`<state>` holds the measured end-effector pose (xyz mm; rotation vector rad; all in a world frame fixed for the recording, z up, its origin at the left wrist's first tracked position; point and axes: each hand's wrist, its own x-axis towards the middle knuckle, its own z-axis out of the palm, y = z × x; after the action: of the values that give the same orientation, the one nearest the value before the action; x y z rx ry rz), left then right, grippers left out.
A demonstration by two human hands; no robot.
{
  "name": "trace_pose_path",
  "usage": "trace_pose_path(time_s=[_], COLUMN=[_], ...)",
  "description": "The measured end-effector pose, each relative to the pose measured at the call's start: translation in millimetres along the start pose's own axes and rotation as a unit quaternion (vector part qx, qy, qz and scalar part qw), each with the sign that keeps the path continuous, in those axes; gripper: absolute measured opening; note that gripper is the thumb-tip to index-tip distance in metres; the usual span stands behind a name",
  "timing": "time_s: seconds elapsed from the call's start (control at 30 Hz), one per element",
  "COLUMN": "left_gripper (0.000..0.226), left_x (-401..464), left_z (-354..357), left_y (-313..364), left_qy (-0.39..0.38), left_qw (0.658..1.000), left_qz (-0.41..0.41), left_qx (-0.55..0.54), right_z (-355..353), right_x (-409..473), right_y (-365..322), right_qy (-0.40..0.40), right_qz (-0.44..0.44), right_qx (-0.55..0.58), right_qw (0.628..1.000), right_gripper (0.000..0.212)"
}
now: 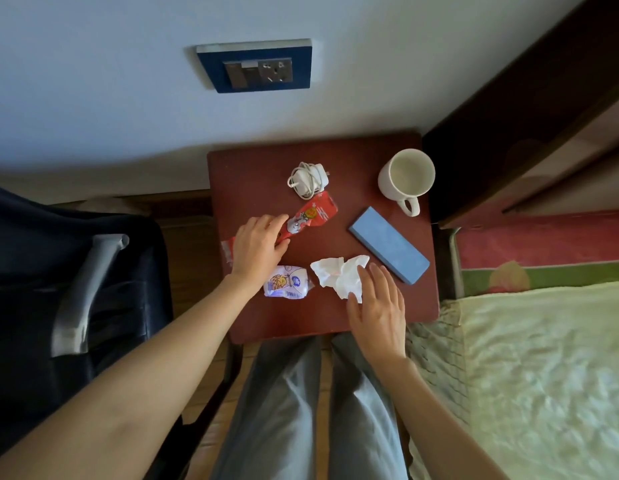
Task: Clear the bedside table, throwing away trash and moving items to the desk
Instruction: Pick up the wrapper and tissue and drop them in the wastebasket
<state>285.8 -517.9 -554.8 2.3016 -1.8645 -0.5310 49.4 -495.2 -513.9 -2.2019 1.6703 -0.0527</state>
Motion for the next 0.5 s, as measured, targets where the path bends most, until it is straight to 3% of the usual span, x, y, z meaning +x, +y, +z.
trace_pose_path(time_s=[0.23, 0.5], left_gripper=[0.037, 0.034], left_x=[-21, -47], left_z=[-8, -20], left_y=[-9, -10], left_qy=[0.029, 0.049], left_qw=[0.998, 0.988], left_qz=[-0.015, -0.067], left_qx=[-0.055, -0.133], right_z=[3, 22], right_x=[7, 23], right_y=[0, 11], right_qy=[0.017, -0.107], right_qz=[-0.024, -0.036], right_qx=[0.018, -0.023], right_qw=[0.999, 0.993], right_gripper=[0.046, 0.075])
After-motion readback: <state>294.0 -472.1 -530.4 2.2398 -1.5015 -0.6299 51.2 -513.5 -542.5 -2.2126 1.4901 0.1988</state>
